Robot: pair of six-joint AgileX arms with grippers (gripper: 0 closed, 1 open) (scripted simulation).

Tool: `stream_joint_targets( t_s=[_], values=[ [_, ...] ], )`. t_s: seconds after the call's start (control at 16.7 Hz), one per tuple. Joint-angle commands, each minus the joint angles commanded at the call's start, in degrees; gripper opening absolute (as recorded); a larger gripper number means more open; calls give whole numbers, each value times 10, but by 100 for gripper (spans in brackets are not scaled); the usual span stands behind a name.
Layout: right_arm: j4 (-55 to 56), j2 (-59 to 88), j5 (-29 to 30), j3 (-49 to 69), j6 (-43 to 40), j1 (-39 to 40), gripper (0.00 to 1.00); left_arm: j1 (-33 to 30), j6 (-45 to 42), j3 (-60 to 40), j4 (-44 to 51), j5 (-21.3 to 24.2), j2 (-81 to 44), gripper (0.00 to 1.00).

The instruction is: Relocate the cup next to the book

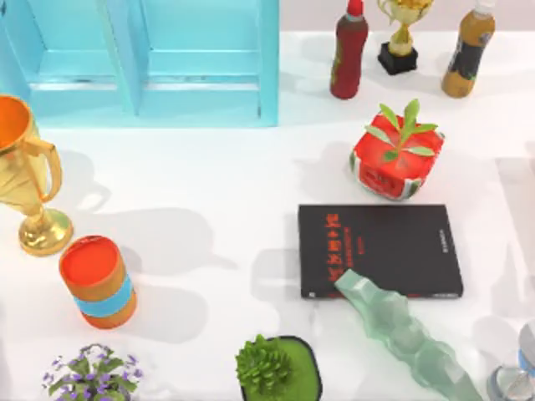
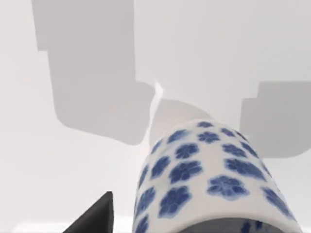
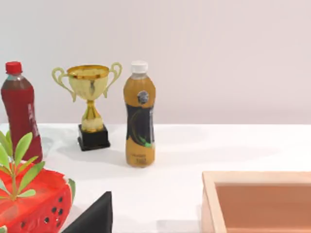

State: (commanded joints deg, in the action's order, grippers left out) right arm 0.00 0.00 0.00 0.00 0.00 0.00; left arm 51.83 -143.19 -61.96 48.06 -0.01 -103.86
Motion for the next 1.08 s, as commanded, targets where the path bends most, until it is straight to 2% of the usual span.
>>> stream_joint_targets(
  t_s=[0.72, 1.08],
  values=[
    [0, 0, 0, 0, 0, 0, 100, 0, 0, 0, 0, 0, 0, 2],
    [0, 0, 0, 0, 0, 0, 100, 0, 0, 0, 0, 0, 0, 0]
  ],
)
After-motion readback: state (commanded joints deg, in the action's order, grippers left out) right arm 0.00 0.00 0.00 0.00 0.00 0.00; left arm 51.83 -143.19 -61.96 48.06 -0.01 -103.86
